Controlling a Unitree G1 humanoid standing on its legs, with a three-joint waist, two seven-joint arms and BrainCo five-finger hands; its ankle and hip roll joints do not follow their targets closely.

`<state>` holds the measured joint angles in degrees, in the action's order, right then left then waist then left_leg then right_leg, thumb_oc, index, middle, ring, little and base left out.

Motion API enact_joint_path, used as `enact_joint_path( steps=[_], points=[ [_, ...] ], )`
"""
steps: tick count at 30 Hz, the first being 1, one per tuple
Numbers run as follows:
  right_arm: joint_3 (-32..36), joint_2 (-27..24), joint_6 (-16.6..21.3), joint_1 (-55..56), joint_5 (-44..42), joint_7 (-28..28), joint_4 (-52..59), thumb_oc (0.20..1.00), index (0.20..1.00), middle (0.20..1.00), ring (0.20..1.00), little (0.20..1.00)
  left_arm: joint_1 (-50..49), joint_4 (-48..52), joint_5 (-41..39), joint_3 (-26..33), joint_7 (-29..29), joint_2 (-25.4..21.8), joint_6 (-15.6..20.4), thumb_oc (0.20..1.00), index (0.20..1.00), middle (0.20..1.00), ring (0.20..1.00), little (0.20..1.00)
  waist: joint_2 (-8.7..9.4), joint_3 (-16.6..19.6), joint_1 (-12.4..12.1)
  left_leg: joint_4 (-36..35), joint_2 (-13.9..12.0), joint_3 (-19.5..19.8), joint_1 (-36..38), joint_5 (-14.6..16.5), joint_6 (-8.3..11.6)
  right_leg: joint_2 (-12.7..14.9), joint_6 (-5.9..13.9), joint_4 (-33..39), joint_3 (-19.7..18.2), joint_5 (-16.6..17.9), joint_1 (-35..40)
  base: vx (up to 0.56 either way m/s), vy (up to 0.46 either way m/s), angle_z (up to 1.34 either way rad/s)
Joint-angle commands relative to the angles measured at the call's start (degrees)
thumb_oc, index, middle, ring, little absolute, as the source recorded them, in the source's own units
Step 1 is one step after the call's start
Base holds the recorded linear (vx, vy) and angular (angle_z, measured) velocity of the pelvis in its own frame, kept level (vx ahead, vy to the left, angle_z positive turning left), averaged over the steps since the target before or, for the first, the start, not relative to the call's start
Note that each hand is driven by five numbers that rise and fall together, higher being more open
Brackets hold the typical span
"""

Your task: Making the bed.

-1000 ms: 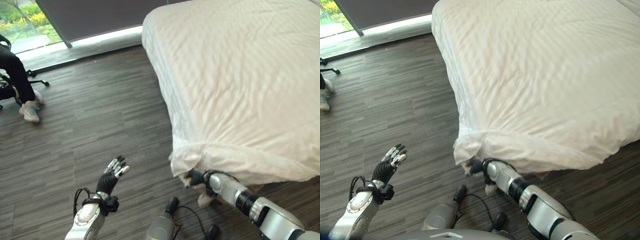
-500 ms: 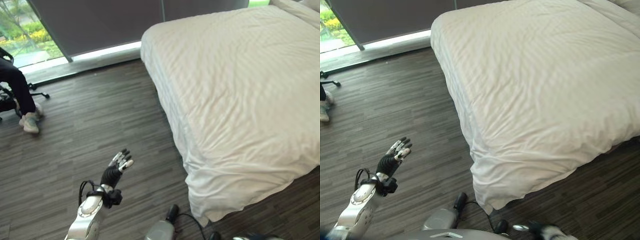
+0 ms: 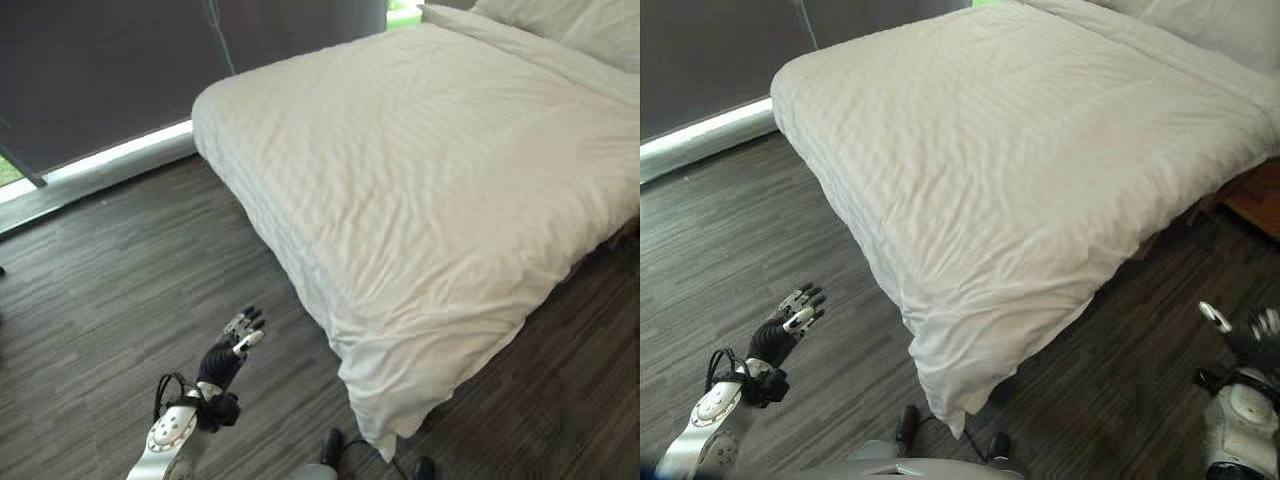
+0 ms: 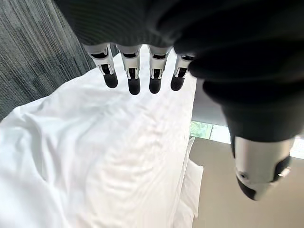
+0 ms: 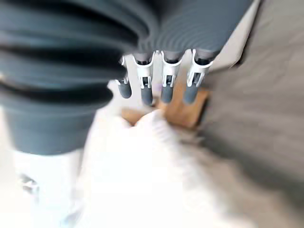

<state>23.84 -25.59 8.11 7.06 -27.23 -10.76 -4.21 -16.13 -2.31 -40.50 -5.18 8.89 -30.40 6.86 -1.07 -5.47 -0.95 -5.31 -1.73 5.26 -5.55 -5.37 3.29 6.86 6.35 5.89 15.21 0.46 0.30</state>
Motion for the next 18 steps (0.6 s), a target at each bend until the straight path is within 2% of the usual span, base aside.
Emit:
enact_joint_path(
  steps=[1,2,3,6,8,9,10,11,15,18],
  points=[
    [-9.8,-4.8,7.1,-3.4,-6.8,14.0,0.0,1.0,1.0,1.0,1.0,1.0,0.1,4.8,-5.0,1.4,5.0,-4.9,2.0,1.0,1.0,1.0,1.0,1.0,1.96,-1.6,-2.2,0.3,0.9,-3.9,2.5,2.3,-1.68,1.9,1.8,-2.9,-0.7,-0.2,2.5,-0.02,-0.015,-0.44],
    [-12.0,-4.9,6.9,-3.2,-8.8,16.3,0.4,1.0,1.0,1.0,1.0,1.0,-0.6,5.2,-6.0,1.6,6.2,-5.6,1.8,1.0,1.0,1.0,1.0,1.0,2.03,-1.7,-2.3,0.3,0.9,-4.0,2.5,2.2,-1.58,1.9,1.82,-2.8,-0.5,-0.2,2.5,-0.04,-0.024,-0.27],
    [-18.2,-5.3,5.5,-3.8,-11.1,21.8,3.5,1.0,1.0,1.0,1.0,1.0,-1.4,5.7,-8.1,1.5,8.5,-6.5,1.6,1.0,1.0,1.0,1.0,1.0,1.86,-1.9,-2.9,0.3,1.0,-3.9,2.3,2.0,-1.47,1.9,1.83,-2.5,-0.3,0.0,2.4,-0.04,-0.021,-0.07],
    [-26.9,-4.6,3.6,-6.4,-13.1,24.8,2.1,1.0,1.0,1.0,1.0,1.0,-2.1,5.6,-9.3,1.1,9.8,-7.3,2.0,1.0,1.0,1.0,1.0,1.0,1.46,-2.3,-4.1,0.3,1.0,-3.7,1.8,1.7,-1.35,2.0,1.82,-1.6,0.1,0.4,2.4,-0.03,-0.011,0.0],
    [-29.8,-4.7,3.3,-8.1,-11.7,25.1,2.1,1.0,1.0,1.0,1.0,1.0,-2.3,5.6,-9.4,1.1,10.0,-7.4,2.1,1.0,1.0,1.0,1.0,1.0,1.34,-2.6,-4.5,0.3,1.0,-3.7,1.7,1.6,-1.29,2.0,1.81,-1.4,0.2,0.6,2.4,-0.06,-0.006,0.09],
    [-36.8,-3.5,2.5,-13.9,-13.4,26.9,-0.5,1.0,1.0,1.0,1.0,1.0,-1.7,4.3,-9.5,0.4,10.3,-7.3,2.4,1.0,1.0,1.0,1.0,1.0,0.67,-3.2,-6.3,0.3,1.2,-3.4,0.6,1.2,-1.07,2.1,1.82,-0.9,0.4,0.9,1.7,-0.08,-0.003,0.09],
    [-36.8,-3.4,2.5,-14.1,-13.5,26.9,-0.7,1.0,1.0,1.0,1.0,1.0,-1.7,4.3,-9.5,0.4,10.3,-7.3,2.5,1.0,1.0,1.0,1.0,1.0,0.7,-3.2,-6.3,0.3,1.2,-3.4,0.6,1.2,-1.07,2.0,1.81,-0.9,0.4,0.9,1.6,-0.13,0.001,0.1],
    [-40.4,-0.7,2.2,-18.0,-13.5,26.2,-4.2,1.0,1.0,1.0,1.0,1.0,-0.8,3.8,-9.6,-0.4,10.1,-7.2,2.7,1.0,1.0,1.0,1.0,1.0,0.19,-3.8,-7.4,0.3,1.3,-3.2,-0.3,0.7,-0.94,2.1,1.77,-0.9,0.4,1.3,0.8,-0.07,0.001,0.13],
    [-43.0,2.0,2.2,-22.1,-14.0,25.4,-9.2,1.0,1.0,1.0,1.0,1.0,1.5,2.9,-9.9,-1.6,9.8,-6.7,2.9,1.0,1.0,1.0,1.0,1.0,-0.85,-5.4,-8.6,0.3,1.4,-2.7,-2.6,-0.2,-0.53,2.1,1.66,-0.9,0.8,1.6,-0.9,-0.13,0.006,0.11],
    [-45.4,1.5,2.2,-26.7,-12.0,24.5,-11.2,1.0,1.0,1.0,1.0,1.0,3.4,2.1,-10.0,-2.8,9.6,-6.3,3.4,1.0,1.0,1.0,1.0,1.0,-2.0,-7.1,-9.6,0.3,1.6,-2.4,-4.7,-1.0,-0.28,2.1,1.65,-0.9,1.0,2.3,-3.1,-0.13,0.021,0.16]
  ],
)
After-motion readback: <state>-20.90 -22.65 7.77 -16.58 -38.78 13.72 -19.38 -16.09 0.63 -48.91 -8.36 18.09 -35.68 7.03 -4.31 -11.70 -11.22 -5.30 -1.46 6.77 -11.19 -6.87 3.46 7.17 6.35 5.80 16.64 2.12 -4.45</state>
